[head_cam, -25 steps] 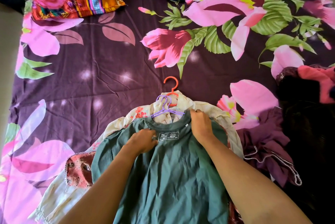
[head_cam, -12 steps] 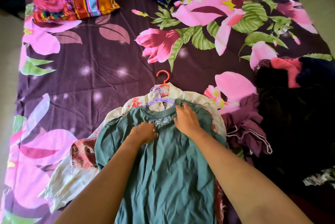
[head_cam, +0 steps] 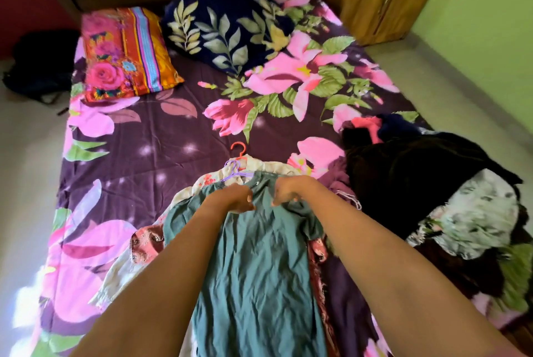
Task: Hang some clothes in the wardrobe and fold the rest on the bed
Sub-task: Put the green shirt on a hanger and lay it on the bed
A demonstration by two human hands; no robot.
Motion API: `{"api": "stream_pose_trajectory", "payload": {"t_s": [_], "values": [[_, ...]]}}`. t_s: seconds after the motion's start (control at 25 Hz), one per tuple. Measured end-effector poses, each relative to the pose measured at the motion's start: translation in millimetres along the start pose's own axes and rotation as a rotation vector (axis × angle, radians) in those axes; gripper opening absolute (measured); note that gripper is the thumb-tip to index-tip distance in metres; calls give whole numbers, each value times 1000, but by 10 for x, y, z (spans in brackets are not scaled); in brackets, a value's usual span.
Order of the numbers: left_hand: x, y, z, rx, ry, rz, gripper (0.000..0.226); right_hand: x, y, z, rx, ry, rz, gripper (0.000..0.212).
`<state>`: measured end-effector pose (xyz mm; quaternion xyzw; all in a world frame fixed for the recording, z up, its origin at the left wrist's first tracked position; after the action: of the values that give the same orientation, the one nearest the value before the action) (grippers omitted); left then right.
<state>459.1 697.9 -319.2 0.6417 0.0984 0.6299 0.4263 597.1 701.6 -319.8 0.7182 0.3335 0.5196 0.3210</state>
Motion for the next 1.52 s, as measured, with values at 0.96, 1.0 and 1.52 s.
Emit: {"api": "stream_pose_trajectory", "payload": {"t_s": [0.96, 1.0, 1.52], "values": [[-1201, 3558, 6402, -1031, -843, -35, 35, -3737, 6606, 2910, -827, -886, 570, 42], [-1413, 3732, 6702, -1076, -865, -41, 36, -4024, 6844, 3038, -871, -934, 575, 43], [-2944, 4966, 9474, -1293, -909, -115, 42, -6052, 8795, 4715, -1059, -1149, 575, 52]]}}
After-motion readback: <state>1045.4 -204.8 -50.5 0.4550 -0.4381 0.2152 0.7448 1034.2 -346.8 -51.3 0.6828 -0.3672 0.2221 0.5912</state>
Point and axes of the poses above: each hand's wrist, its own y-axis away from the middle knuckle, its own x-axis out of the back of the hand, z = x × y, the point moved 3 cm from there along -y, towards the middle knuckle, and after that the axes turned 7 degrees about -y, right-handed, at the moved point
